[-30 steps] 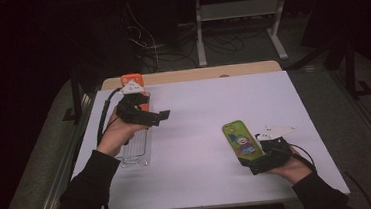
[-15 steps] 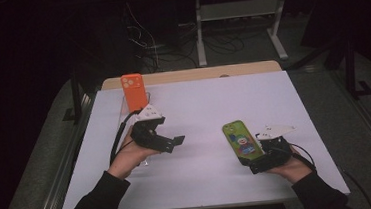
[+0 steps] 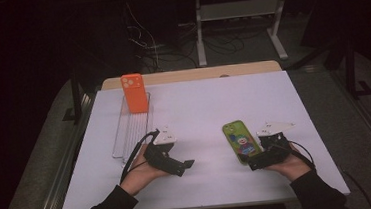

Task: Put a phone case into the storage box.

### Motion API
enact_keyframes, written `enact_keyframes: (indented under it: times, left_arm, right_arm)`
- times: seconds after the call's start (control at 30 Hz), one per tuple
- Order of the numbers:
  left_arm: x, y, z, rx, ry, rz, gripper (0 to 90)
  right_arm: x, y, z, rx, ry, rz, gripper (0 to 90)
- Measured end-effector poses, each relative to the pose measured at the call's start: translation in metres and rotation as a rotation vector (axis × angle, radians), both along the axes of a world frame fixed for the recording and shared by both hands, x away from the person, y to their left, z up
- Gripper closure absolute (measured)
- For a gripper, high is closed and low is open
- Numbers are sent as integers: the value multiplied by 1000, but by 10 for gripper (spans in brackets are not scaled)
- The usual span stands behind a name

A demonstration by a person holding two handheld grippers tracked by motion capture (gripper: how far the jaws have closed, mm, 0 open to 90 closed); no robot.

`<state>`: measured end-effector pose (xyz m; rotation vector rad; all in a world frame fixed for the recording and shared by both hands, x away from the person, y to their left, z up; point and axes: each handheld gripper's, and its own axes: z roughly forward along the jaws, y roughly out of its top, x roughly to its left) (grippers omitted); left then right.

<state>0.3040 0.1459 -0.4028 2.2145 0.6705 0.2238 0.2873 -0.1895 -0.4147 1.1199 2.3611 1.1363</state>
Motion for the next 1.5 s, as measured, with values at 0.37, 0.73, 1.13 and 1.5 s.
enact_keyframes:
  times: [0.37, 0.73, 1.13, 1.5]
  left_arm:
    - [1, 0, -3, -20, -3, 7, 20]
    - [1, 3, -6, -2, 8, 1, 21]
    - [1, 1, -5, -5, 8, -9, 21]
    - [2, -2, -6, -24, 18, -6, 21]
  right_arm:
    - [25, -1, 5, -5, 37, -36, 161]
    - [50, -6, 10, -17, 74, -102, 577]
    - [81, -8, 0, -51, 127, -167, 878]
    - [93, -3, -15, -91, 161, -155, 881]
